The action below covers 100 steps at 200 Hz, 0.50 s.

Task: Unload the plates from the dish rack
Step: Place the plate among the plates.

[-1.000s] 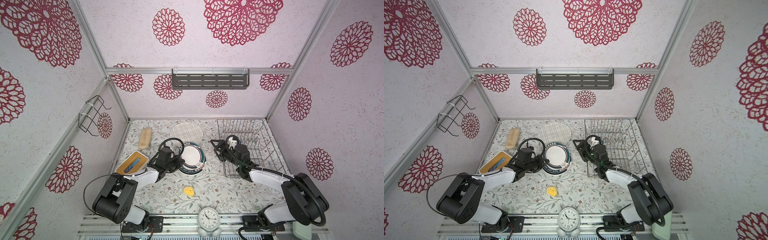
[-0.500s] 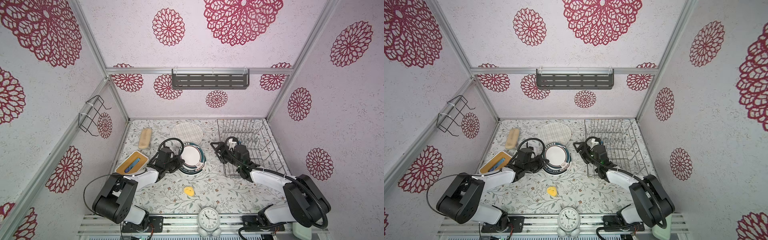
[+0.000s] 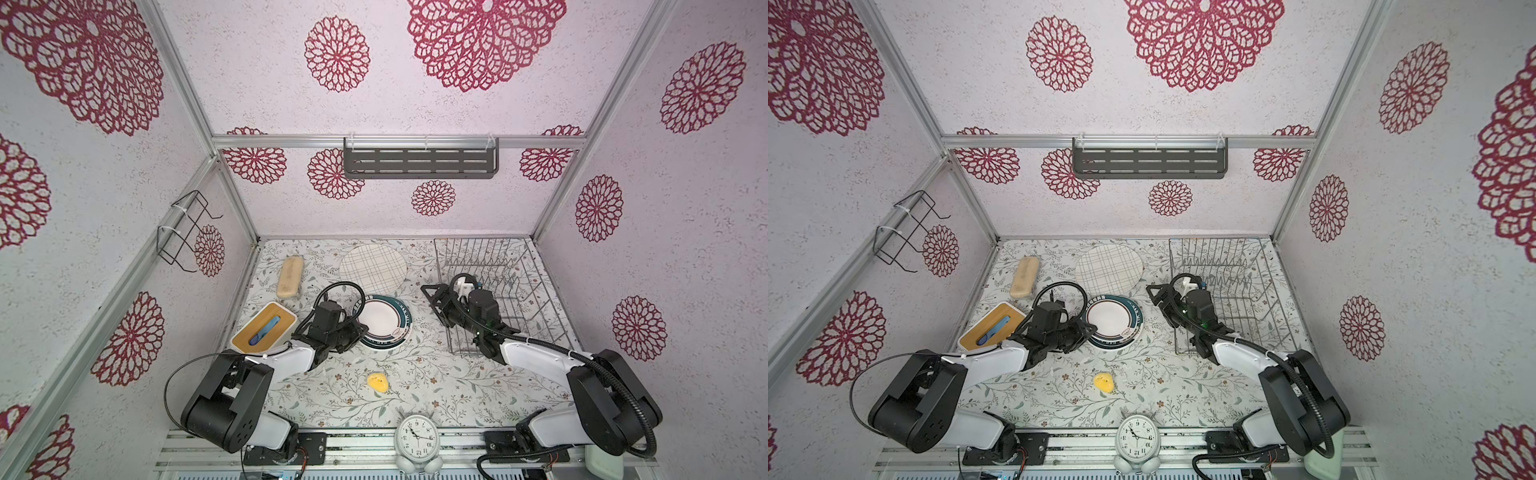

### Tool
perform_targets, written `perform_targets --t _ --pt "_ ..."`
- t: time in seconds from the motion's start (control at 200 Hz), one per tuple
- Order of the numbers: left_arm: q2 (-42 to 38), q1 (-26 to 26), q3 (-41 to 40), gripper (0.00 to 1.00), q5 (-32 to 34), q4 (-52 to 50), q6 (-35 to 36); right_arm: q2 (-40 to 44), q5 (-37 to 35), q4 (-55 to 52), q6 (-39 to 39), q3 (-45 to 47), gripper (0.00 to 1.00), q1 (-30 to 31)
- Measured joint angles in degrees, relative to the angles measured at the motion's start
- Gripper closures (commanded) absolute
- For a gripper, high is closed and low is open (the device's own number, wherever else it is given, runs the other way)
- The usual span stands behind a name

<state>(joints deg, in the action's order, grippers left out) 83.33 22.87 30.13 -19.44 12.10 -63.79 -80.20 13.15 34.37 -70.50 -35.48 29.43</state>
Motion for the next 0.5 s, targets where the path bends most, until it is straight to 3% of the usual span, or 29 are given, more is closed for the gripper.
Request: perform_targets --t 0.26,0.5 --pt "-0.9 0.2 0.7 0.53 0.9 -3.5 0.9 0.0 0.0 -0.4 0.2 -0.2 0.10 0.0" --pt "-1.9 0.4 9.7 0.40 6.1 -19.1 6.7 0.0 0.0 -4.3 2.1 -2.5 0.09 0.0"
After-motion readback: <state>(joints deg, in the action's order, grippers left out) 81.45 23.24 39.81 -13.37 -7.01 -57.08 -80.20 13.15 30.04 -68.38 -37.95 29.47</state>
